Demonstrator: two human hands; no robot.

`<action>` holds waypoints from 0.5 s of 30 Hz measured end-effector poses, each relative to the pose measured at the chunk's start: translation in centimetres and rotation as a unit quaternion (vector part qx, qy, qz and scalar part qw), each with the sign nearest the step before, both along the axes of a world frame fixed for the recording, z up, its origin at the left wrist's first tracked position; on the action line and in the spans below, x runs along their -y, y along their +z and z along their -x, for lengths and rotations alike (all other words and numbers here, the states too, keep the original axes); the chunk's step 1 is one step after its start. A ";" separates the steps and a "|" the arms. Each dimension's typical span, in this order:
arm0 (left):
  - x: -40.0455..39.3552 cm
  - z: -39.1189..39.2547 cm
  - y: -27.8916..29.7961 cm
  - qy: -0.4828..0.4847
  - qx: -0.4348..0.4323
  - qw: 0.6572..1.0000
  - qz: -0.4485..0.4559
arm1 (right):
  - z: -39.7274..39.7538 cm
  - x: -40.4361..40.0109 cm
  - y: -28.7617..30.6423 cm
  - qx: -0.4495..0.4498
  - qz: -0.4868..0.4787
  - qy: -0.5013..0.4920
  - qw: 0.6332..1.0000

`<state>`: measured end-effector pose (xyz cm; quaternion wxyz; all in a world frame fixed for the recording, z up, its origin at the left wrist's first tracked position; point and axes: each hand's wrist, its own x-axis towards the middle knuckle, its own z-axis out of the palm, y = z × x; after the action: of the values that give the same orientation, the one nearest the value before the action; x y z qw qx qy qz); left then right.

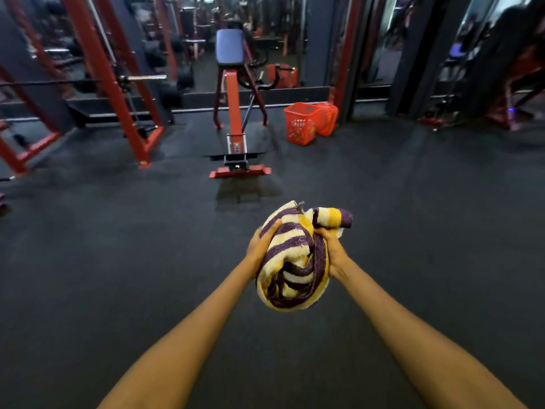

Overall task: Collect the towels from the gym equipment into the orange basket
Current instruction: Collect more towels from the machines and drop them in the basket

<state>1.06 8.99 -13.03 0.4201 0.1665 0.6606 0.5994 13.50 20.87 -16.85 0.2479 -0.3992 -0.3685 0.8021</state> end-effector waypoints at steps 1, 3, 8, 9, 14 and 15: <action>-2.0 0.8 0.2 -0.004 0.003 1.000 -0.007 | 0.7 -1.7 0.5 0.002 0.002 -0.008 1.000; -5.8 2.0 0.3 -0.008 0.005 1.000 -0.011 | 1.6 -5.2 1.1 0.001 0.004 -0.024 1.000; -15.2 4.9 -0.1 -0.022 0.034 0.999 -0.016 | 3.6 -13.6 2.5 0.017 -0.008 -0.046 0.999; -16.8 5.4 -0.2 -0.023 0.036 0.999 -0.013 | 4.1 -15.1 2.4 0.014 -0.009 -0.046 0.999; -28.0 8.7 -1.3 -0.016 0.025 1.000 -0.008 | 7.2 -25.4 1.8 0.023 -0.019 -0.054 0.998; -30.5 9.6 -1.5 -0.014 0.025 1.000 -0.008 | 8.0 -28.0 1.6 0.025 -0.020 -0.055 0.998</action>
<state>-8.50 39.49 -14.53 0.4437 0.1638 0.6426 0.6028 5.54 48.89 -15.24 0.2902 -0.4333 -0.3685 0.7696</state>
